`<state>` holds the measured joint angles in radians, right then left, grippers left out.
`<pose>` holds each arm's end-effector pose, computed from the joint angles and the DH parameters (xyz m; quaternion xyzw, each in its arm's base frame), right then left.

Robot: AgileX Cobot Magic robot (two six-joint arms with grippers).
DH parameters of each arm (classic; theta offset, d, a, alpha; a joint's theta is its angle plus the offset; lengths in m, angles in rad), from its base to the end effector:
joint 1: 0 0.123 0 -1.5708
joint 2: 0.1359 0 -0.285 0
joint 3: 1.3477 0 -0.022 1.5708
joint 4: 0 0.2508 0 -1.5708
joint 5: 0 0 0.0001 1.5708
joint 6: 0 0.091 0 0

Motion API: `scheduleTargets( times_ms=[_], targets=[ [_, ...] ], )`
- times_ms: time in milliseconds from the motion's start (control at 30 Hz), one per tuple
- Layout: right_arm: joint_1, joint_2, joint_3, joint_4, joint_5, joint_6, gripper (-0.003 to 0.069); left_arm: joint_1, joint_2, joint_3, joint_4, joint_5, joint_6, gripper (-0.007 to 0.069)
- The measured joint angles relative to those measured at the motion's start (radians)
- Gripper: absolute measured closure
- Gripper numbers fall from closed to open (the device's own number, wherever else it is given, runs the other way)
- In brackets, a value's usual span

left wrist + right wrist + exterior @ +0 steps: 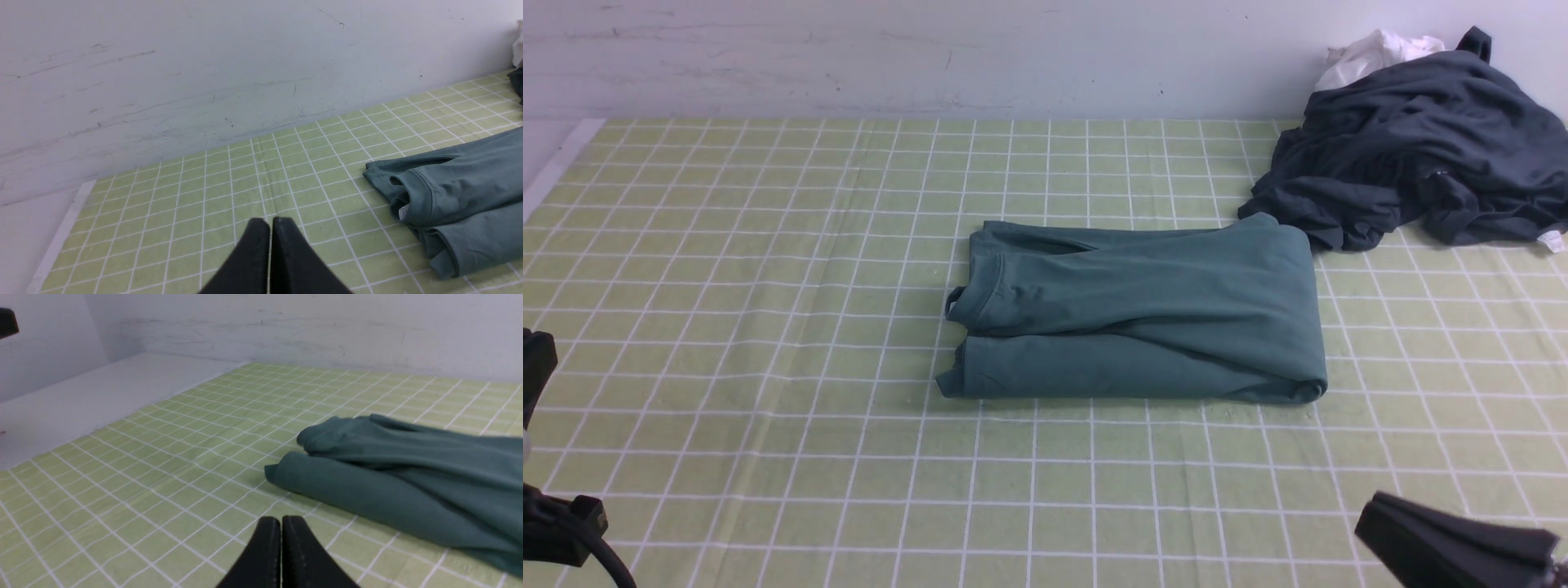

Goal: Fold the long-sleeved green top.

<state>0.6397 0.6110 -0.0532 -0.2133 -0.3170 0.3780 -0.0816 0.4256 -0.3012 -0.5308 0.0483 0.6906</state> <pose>0.0879 0.0729 0.2079 -0.1961 0.7357 0.2798 0.5849 0.1004 -0.0105 0.2802 0.0968 0.7280 0.0177 0.6785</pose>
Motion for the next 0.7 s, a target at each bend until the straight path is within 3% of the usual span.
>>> scheduleTargets(
  times_ms=[233,400,600,700],
  targets=[
    [0.0,0.0,0.079,0.025,-0.006,0.054,0.0665,0.0,0.0,0.0,0.0,0.0,0.001,0.0628],
    [-0.015,-0.073,0.08,0.076,0.103,0.062,0.0665,0.0,-0.001,0.0,0.0,0.0,0.001,0.0628],
    [-0.196,-0.339,0.08,0.088,0.342,0.015,0.0665,0.0,-0.001,0.0,0.0,0.002,0.001,0.0628],
    [-0.339,-0.47,0.08,0.091,0.428,-0.071,0.0665,0.0,-0.001,0.0,0.0,0.002,0.001,0.0628]
  ],
)
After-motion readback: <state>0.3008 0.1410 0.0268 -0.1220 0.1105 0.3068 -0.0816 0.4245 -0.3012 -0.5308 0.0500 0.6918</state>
